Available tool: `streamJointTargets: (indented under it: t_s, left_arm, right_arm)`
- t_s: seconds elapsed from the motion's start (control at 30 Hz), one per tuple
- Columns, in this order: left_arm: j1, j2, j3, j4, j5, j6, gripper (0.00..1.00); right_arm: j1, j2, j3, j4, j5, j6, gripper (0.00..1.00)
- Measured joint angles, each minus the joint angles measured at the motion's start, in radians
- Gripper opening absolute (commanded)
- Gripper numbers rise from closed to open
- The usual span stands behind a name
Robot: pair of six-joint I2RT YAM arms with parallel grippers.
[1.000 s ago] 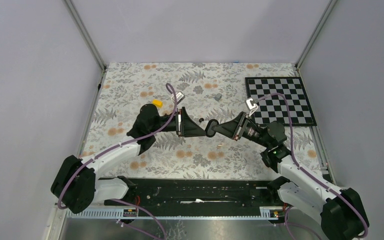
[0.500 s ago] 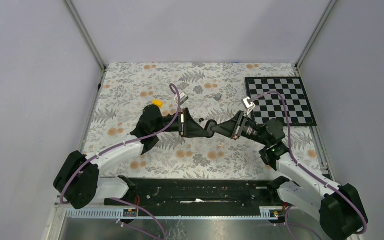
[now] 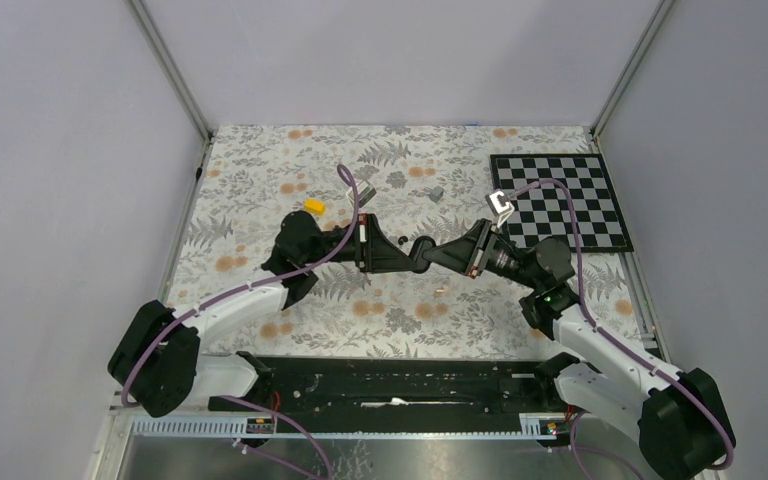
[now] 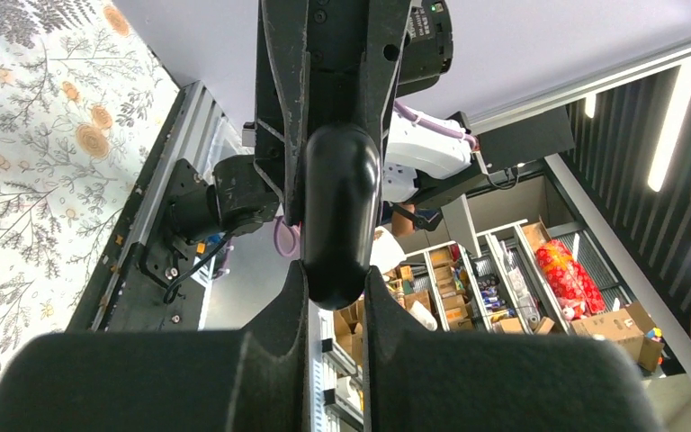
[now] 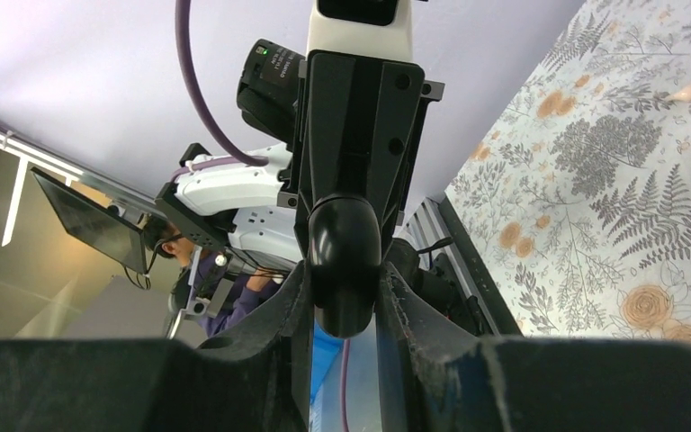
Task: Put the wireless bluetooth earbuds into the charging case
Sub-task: Open the charging case.
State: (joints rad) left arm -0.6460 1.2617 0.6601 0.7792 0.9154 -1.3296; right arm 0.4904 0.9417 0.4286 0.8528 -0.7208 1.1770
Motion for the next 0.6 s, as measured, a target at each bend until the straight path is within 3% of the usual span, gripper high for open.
streamJointTargets:
  t_s: [0.4,0.53,0.6]
  left_arm:
    - [0.014,0.006,-0.003,0.099,0.048,-0.077,0.00]
    - [0.020,0.047,-0.011,0.250,0.089,-0.165,0.45]
    - [0.023,0.076,-0.012,0.320,0.096,-0.227,0.54]
  right_arm:
    - [0.000,0.006,0.008,0.061,-0.047,0.005,0.00]
    - [0.000,0.019,0.029,0.082,-0.091,-0.003,0.00]
    - [0.001,0.028,0.040,0.090,-0.122,-0.018,0.00]
